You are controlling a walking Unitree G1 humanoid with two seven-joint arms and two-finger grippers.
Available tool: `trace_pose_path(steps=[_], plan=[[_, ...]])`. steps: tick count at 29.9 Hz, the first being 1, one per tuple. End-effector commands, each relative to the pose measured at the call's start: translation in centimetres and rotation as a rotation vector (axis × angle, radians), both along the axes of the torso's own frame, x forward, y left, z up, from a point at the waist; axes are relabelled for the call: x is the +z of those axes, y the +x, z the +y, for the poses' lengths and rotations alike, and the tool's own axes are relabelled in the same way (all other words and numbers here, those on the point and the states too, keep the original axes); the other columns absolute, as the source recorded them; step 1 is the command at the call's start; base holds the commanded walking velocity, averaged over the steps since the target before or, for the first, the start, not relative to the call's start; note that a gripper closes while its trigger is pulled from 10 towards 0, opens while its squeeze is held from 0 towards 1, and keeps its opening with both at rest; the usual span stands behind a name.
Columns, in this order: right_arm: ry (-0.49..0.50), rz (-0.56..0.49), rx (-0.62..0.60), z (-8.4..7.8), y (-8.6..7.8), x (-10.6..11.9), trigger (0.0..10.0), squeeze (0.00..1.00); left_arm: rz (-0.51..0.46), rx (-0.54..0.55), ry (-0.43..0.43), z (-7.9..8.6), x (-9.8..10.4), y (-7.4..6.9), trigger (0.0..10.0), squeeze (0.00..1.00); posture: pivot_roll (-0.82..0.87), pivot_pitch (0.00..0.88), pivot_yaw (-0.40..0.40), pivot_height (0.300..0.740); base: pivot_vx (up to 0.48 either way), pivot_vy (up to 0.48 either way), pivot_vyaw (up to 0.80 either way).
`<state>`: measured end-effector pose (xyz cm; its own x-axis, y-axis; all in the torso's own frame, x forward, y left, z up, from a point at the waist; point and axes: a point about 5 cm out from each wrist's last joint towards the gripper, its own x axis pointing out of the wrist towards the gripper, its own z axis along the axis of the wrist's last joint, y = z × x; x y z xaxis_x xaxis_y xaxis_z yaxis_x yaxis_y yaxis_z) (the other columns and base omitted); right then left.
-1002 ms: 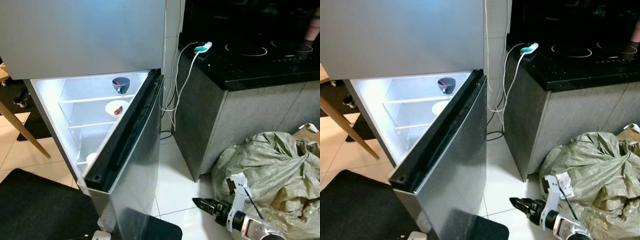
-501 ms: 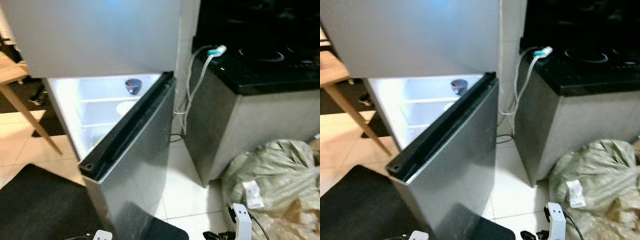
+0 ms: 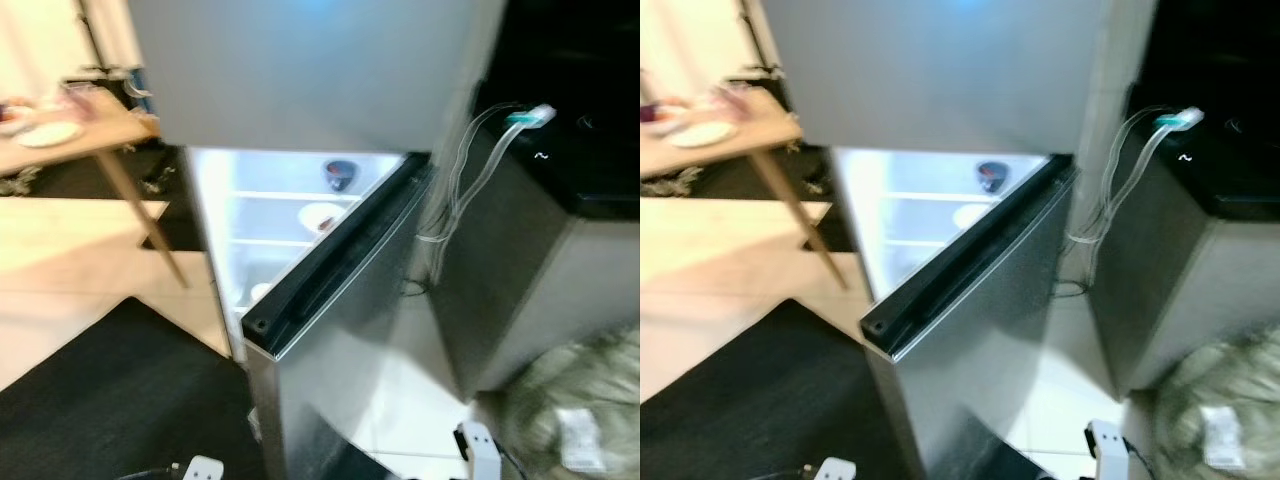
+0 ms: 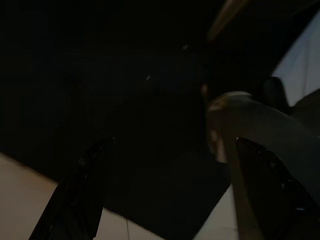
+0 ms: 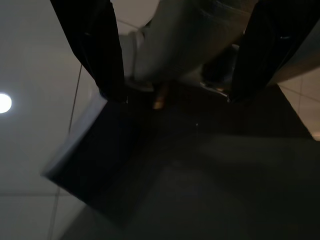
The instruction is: Restocking fridge
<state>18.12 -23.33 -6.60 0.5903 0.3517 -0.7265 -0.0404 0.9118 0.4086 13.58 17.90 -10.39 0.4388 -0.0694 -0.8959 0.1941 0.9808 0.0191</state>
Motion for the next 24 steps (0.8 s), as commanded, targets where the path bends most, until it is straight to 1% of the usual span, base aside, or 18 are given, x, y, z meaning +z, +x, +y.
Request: trace_pose_path(steps=[1,3,4,5,8,18,24], plan=[[-0.010,-0.019,-0.009,0.27,0.55,0.15,10.0,0.00,0.002,-0.010,0.013,0.24,0.03,0.02,10.0,0.00,-0.06,0.000,-0.010,0.740,0.000,0.000,0.74],[-0.014,-0.021,-0.014,0.22,0.60,0.18,10.0,0.00,0.002,-0.010,0.013,0.24,0.02,0.02,10.0,0.00,-0.06,0.000,-0.010,0.740,0.000,0.000,0.74],[-0.022,-0.022,-0.021,0.15,0.63,0.18,10.0,0.00,0.002,-0.009,0.013,0.22,0.02,0.02,10.0,0.00,-0.06,0.000,-0.010,0.740,0.000,0.000,0.00],[-0.054,-0.015,-0.025,-0.02,0.57,0.11,10.0,0.00,0.002,-0.009,0.013,0.17,0.02,0.03,10.0,0.00,-0.06,0.000,-0.010,0.740,0.000,0.000,0.00],[-0.072,-0.007,-0.043,-0.22,0.47,0.03,10.0,0.00,0.003,-0.009,0.012,0.11,0.01,0.01,10.0,0.00,-0.06,0.000,-0.010,0.740,0.000,0.000,0.00],[-0.081,-0.001,-0.052,-0.43,0.12,-0.10,10.0,0.00,0.005,-0.010,0.015,0.08,-0.04,-0.09,10.0,0.00,-0.06,0.000,-0.008,0.740,0.000,0.000,0.00],[-0.084,-0.016,-0.024,-0.22,0.32,-0.01,10.0,0.00,0.005,-0.009,0.019,0.10,-0.04,-0.11,10.0,0.00,-0.06,0.000,-0.007,0.740,0.000,0.000,0.00]])
